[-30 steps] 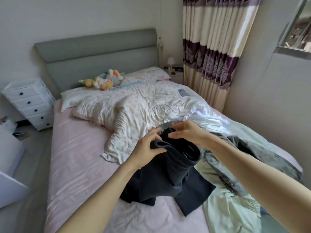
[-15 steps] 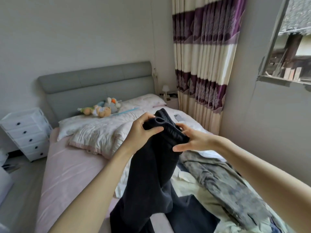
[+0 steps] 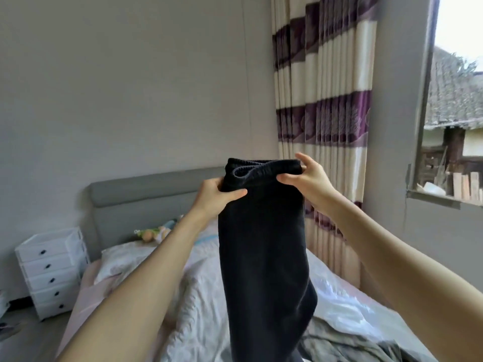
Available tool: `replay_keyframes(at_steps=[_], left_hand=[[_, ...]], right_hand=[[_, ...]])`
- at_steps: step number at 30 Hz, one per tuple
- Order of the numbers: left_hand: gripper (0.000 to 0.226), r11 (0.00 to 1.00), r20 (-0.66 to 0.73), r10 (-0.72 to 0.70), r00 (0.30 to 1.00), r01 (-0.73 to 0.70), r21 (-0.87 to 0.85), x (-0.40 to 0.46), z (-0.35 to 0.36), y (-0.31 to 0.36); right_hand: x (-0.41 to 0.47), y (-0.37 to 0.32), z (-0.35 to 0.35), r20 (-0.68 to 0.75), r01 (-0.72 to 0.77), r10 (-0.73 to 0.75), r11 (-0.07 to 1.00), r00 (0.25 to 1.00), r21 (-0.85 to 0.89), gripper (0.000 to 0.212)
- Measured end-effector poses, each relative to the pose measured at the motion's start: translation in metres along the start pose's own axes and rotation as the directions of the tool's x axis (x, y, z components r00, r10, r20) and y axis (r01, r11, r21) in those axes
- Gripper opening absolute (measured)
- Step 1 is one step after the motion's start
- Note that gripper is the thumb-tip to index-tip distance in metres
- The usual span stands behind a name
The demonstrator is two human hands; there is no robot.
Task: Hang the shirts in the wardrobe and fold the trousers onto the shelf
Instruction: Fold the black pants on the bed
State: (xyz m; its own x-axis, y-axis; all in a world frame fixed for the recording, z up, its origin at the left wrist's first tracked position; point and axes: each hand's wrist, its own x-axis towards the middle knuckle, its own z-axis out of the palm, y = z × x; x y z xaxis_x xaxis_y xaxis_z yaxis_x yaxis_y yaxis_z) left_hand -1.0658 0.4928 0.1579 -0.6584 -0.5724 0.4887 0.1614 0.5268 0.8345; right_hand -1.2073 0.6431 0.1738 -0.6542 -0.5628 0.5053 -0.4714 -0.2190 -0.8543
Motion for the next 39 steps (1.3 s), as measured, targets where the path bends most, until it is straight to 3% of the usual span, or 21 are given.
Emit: replay_keyframes(at_steps=[2,3,8,13,16,18,20,23,30,35,39], left_hand=[[0.017,0.999,-0.079,0.047,0.996,-0.046,0.022,0.018,-0.016,0.026],[0.016,0.996,-0.122,0.073,0.990,-0.067,0.051,0.025,-0.026,0.039],[0.016,0.979,-0.310,0.180,0.934,-0.138,0.153,0.040,-0.085,0.088],[0.007,0.953,-0.449,0.283,0.848,-0.198,0.229,0.031,-0.149,0.123],[0.003,0.938,-0.486,0.326,0.811,-0.211,0.276,0.019,-0.184,0.142],[0.011,0.932,-0.504,0.328,0.799,-0.185,0.313,0.009,-0.207,0.151],[0.015,0.933,-0.507,0.307,0.806,-0.148,0.329,0.000,-0.224,0.158],[0.012,0.935,-0.478,0.264,0.838,-0.101,0.341,-0.007,-0.237,0.164],[0.029,0.957,-0.396,0.100,0.913,0.021,0.289,0.013,-0.216,0.151],[0.030,0.951,-0.239,-0.091,0.967,0.155,0.266,0.038,-0.139,0.073],[0.028,0.916,-0.083,-0.270,0.959,0.282,0.284,0.039,-0.049,-0.022]], right_hand=[[0.023,-0.028,0.004,0.010,0.072,-0.072,0.997,0.997,-0.032,0.029],[0.033,-0.041,0.009,0.004,0.116,-0.116,0.992,0.993,-0.051,0.023],[0.064,-0.092,0.060,-0.005,0.338,-0.353,0.901,0.936,-0.271,0.040],[0.076,-0.151,0.113,0.073,0.444,-0.439,0.892,0.896,-0.085,0.033],[0.068,-0.185,0.137,0.123,0.380,-0.406,0.906,0.906,0.188,0.028],[0.061,-0.200,0.151,0.188,0.311,-0.389,0.887,0.902,0.342,0.019],[0.055,-0.211,0.161,0.251,0.242,-0.364,0.880,0.897,0.409,0.018],[0.049,-0.223,0.170,0.280,0.170,-0.297,0.900,0.913,0.401,0.028],[0.046,-0.205,0.163,0.197,0.098,-0.181,0.925,0.964,0.368,0.020],[0.040,-0.106,0.123,0.096,-0.078,0.053,0.959,0.994,0.271,0.025],[0.020,0.011,0.075,0.013,-0.253,0.254,0.953,0.967,0.169,0.019]])
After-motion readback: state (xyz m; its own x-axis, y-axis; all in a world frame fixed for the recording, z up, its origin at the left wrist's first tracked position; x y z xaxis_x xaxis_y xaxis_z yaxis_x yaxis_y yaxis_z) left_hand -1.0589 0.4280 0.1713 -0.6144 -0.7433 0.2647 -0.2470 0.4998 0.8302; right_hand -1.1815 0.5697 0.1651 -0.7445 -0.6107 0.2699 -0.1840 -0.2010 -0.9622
